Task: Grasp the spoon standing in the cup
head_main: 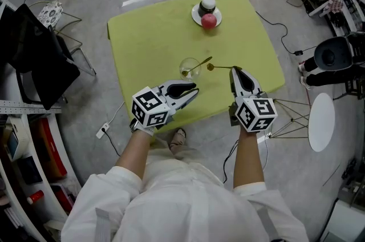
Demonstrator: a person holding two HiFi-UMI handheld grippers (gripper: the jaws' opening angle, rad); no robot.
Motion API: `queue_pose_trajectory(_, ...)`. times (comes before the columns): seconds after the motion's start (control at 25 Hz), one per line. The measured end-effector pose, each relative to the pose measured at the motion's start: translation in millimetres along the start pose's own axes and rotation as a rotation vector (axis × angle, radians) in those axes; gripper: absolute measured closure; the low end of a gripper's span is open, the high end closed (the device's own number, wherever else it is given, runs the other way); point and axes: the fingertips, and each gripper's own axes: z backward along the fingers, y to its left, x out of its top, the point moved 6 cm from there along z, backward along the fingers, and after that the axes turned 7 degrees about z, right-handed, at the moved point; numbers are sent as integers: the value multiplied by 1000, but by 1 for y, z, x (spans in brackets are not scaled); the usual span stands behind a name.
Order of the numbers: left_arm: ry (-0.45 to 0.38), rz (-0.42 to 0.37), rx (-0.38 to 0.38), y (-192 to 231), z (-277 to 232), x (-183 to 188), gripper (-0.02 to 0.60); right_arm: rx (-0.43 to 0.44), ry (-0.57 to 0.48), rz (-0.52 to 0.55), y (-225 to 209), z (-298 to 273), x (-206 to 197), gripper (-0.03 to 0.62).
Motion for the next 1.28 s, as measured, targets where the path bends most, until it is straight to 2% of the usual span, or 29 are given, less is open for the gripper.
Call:
queue_pose_trajectory(0.36, 14, 4, 14, -1, 11, -11, 520, 79, 86, -19, 20, -2, -29, 586)
queue_pose_trajectory(0.68, 37, 27, 29, -2, 26, -30, 531, 187, 142, -105, 45, -13, -57, 585)
queue_pose_trajectory(0.84, 46, 37, 41, -1, 32, -37, 533, 185, 149, -139, 45, -16, -64, 583)
queue_pose_trajectory(1.04, 47, 46, 43, -2, 34, -43, 532, 152, 151, -112, 36, -7, -60, 586)
queue_pose_trajectory(1.28, 46, 44, 33, -1, 34, -41, 533, 178, 184, -133, 38, -4, -67, 585)
